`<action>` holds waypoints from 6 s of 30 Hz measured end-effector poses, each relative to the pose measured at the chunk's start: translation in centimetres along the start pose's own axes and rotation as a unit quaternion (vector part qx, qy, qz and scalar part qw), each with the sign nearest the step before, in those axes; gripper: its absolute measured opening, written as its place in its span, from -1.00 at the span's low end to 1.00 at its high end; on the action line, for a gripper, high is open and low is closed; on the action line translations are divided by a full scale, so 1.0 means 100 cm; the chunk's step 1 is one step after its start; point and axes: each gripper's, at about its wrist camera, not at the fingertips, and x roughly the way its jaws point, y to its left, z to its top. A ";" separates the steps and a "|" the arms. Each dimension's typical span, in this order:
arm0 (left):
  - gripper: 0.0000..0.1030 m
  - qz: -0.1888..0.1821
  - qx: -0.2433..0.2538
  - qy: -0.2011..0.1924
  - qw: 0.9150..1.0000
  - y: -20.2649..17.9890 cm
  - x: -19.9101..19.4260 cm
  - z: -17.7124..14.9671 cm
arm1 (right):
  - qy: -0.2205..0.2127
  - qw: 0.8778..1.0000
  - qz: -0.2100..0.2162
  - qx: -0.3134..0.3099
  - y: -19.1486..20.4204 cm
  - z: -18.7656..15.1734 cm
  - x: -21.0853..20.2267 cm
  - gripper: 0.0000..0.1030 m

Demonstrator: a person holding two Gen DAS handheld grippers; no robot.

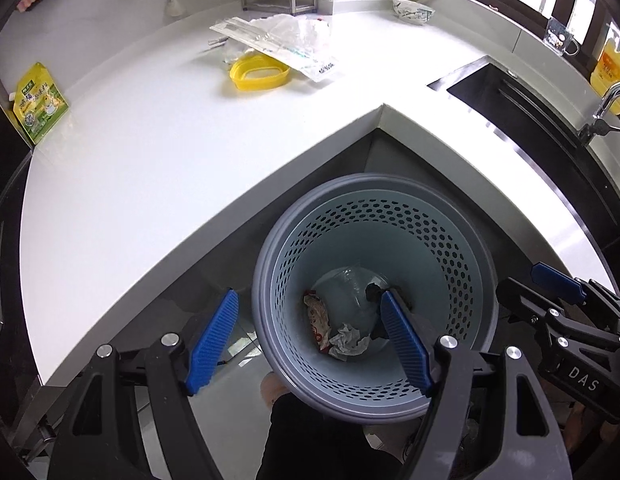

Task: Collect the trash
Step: 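Move both open tools back toward the blister pack and plastic bag, then grasp the yellow lid with the left tool while the right tool grasps the blister pack, then carry lid and blister pack over the grey bin and open both tools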

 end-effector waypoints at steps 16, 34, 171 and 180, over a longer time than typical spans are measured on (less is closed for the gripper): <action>0.58 0.031 -0.049 -0.090 0.994 0.012 -0.071 0.044 | -0.064 0.996 0.035 -0.049 0.008 0.045 -0.056 0.29; 0.76 0.031 -0.065 -0.114 0.991 0.083 -0.049 0.128 | -0.082 0.994 0.023 -0.068 0.054 0.144 -0.005 0.39; 0.31 -0.014 0.013 -0.138 0.990 0.026 -0.030 0.131 | -0.144 0.989 0.031 0.023 0.013 0.092 -0.059 0.00; 0.31 -0.027 0.020 -0.132 0.991 -0.007 -0.051 0.090 | -0.127 0.991 0.043 0.014 0.005 0.044 -0.080 0.00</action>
